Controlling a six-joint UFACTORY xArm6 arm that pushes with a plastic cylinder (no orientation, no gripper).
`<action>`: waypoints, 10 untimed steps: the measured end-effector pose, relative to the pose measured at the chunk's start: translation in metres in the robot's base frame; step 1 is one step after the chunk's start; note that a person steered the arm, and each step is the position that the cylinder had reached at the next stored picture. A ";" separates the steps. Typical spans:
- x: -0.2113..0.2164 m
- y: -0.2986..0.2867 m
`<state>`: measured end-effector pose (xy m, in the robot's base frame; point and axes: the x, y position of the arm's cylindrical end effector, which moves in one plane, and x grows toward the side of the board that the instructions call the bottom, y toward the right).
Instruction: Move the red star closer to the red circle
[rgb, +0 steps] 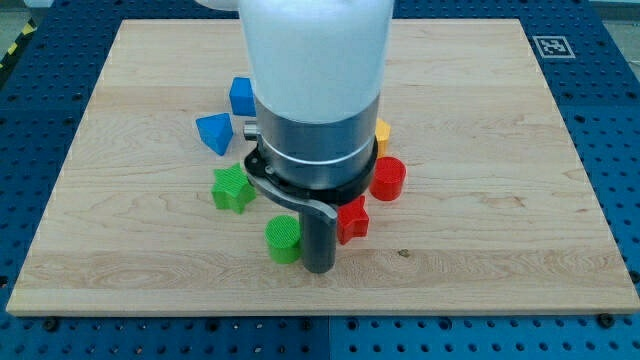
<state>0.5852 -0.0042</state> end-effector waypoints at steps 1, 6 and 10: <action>0.010 0.012; -0.044 0.017; -0.117 -0.003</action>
<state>0.4685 -0.0071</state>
